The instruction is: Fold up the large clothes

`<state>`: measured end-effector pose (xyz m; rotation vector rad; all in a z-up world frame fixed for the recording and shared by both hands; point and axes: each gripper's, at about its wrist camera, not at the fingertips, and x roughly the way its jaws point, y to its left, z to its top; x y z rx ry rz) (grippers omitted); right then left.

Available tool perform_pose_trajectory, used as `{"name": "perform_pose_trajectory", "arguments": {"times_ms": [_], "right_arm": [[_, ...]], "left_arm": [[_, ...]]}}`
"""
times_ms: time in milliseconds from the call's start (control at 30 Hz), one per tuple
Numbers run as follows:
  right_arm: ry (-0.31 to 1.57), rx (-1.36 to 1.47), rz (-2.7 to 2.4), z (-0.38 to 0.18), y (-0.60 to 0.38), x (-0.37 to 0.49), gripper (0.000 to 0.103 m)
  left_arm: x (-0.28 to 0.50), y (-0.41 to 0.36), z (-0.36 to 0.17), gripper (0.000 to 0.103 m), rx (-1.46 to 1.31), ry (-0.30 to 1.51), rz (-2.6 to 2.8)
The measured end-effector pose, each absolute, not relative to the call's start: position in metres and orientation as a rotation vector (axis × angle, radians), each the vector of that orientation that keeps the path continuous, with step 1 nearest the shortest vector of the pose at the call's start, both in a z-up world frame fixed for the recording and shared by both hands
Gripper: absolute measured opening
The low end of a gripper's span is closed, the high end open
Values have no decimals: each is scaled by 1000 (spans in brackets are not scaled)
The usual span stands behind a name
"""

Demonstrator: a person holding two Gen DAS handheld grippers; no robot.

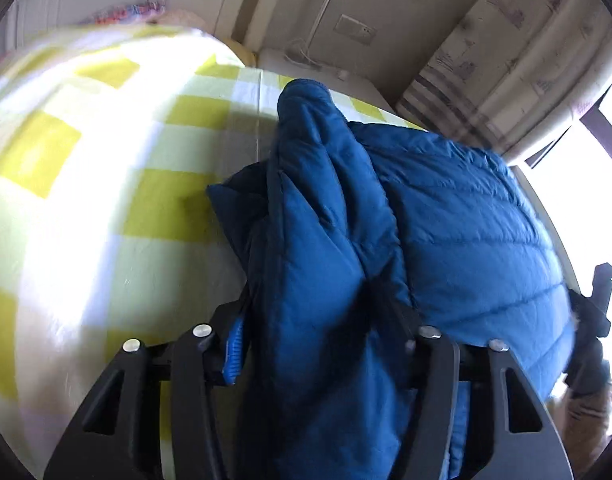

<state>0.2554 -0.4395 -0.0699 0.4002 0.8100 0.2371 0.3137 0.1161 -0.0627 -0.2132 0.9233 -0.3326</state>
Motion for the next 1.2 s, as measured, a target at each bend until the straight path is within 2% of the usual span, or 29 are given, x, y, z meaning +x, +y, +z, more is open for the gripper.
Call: {"name": "perform_pose_trajectory", "arguments": {"times_ms": [167, 433, 500, 533, 567, 600, 667, 733, 800, 900, 1000, 1033, 1100, 1133, 1200], "right_arm": [[797, 305, 187, -68, -411, 218, 41], [727, 325, 258, -80, -387, 111, 43], [719, 347, 262, -83, -387, 96, 49], [724, 360, 257, -83, -389, 94, 51], [739, 379, 247, -83, -392, 94, 58], [760, 381, 227, -80, -395, 97, 67], [770, 348, 138, -65, -396, 93, 71], [675, 244, 36, -31, -385, 84, 73], [588, 166, 41, -1, -365, 84, 82], [495, 36, 164, 38, -308, 109, 98], [494, -144, 256, 48, -237, 159, 97], [520, -159, 257, 46, -226, 172, 94], [605, -200, 265, 31, -205, 215, 68], [637, -242, 237, 16, -197, 231, 65], [841, -319, 167, -43, -196, 281, 68]], "left_arm": [[262, 110, -58, 49, -111, 868, -251], [161, 167, -70, 51, -275, 847, -305], [147, 173, -71, 53, -286, 832, -309], [143, 174, -71, 58, -284, 825, -302], [139, 175, -69, 62, -272, 815, -279], [138, 178, -65, 71, -258, 806, -250], [128, 181, -47, 74, -234, 724, -161], [117, 181, -22, 91, -235, 626, -131], [116, 167, 13, 95, -216, 513, -142], [145, 124, 46, 95, -116, 513, -165], [194, 75, 49, 97, -13, 578, -160], [206, 67, 44, 97, 9, 605, -152], [239, 48, 25, 97, 80, 673, -128], [254, 40, 12, 97, 115, 701, -105], [283, 29, -26, 98, 171, 799, -97]]}}
